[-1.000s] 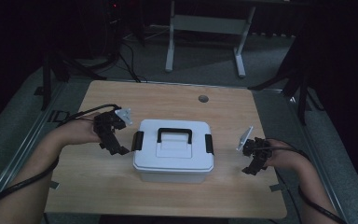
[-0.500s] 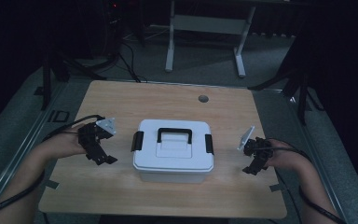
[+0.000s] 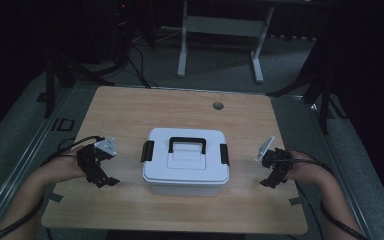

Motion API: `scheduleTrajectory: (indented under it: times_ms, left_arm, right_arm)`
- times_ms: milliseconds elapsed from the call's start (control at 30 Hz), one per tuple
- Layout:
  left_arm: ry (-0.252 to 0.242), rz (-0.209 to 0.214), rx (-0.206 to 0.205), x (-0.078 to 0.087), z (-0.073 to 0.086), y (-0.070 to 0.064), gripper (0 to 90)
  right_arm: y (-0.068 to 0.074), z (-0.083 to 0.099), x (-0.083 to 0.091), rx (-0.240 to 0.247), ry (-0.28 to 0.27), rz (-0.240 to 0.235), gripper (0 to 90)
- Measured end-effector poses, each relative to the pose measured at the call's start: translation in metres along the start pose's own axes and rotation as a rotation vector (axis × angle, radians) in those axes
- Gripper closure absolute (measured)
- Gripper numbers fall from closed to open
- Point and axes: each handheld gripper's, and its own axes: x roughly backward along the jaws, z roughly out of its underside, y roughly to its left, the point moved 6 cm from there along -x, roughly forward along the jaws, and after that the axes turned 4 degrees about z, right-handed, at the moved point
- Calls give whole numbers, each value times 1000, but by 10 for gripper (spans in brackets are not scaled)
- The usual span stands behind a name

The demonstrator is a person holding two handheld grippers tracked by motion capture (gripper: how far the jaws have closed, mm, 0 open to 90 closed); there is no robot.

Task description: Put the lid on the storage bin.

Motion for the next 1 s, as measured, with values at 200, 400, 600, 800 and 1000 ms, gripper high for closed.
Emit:
scheduleTrajectory:
  times_ms: [200,400,600,800,1000]
  left_arm:
    - [-2,3,26,-12,16,2,27]
    - [0,9,43,-21,26,3,27]
    - [6,2,60,-30,35,5,27]
    - [-9,-5,81,-39,44,6,27]
    - [-14,-20,89,-44,50,7,27]
  right_arm:
    - [0,2,-1,-7,-4,0,152]
    - [-1,3,-3,-13,-8,2,152]
    - [0,3,-6,-17,-18,-4,152]
    - [0,5,-10,-26,-19,-4,152]
    - [-1,7,-10,-35,-15,-2,152]
